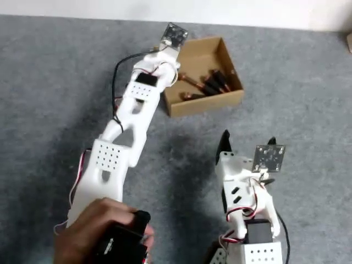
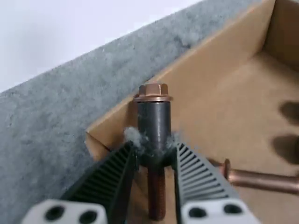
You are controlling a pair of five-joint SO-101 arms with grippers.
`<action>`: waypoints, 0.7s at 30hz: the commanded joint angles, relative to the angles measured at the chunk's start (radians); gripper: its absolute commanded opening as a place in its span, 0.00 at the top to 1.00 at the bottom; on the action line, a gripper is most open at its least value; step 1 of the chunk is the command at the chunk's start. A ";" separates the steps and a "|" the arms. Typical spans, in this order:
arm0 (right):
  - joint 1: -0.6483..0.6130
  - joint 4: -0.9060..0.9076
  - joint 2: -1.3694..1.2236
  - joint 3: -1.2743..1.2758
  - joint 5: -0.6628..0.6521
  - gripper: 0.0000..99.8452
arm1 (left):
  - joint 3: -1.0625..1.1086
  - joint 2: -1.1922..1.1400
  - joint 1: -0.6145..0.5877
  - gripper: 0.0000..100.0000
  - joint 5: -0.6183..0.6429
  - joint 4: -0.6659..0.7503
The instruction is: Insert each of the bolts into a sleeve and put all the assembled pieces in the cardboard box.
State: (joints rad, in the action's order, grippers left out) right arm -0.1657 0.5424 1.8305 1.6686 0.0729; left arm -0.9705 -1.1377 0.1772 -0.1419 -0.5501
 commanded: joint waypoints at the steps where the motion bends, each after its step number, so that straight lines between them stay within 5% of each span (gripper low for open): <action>1: -0.007 -0.035 0.005 0.094 -0.011 0.59 | -0.137 -0.022 -0.012 1.00 -0.005 0.028; 4: -0.007 -0.035 0.005 0.094 -0.011 0.59 | -0.196 -0.041 -0.010 0.96 -0.005 -0.058; 10: -0.007 -0.035 0.005 0.094 -0.011 0.59 | -0.223 -0.038 -0.013 0.65 -0.005 -0.241; 18: -0.007 -0.036 0.005 0.094 -0.011 0.59 | -0.387 -0.019 -0.088 0.79 -0.006 -0.299; 21: -0.007 -0.036 0.005 0.094 -0.011 0.59 | -0.579 0.015 -0.130 0.83 -0.006 -0.431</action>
State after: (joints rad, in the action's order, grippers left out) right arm -0.1657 0.5332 1.8305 1.6686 0.0729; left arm -1.3525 -1.2098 0.0898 -0.1435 -0.8707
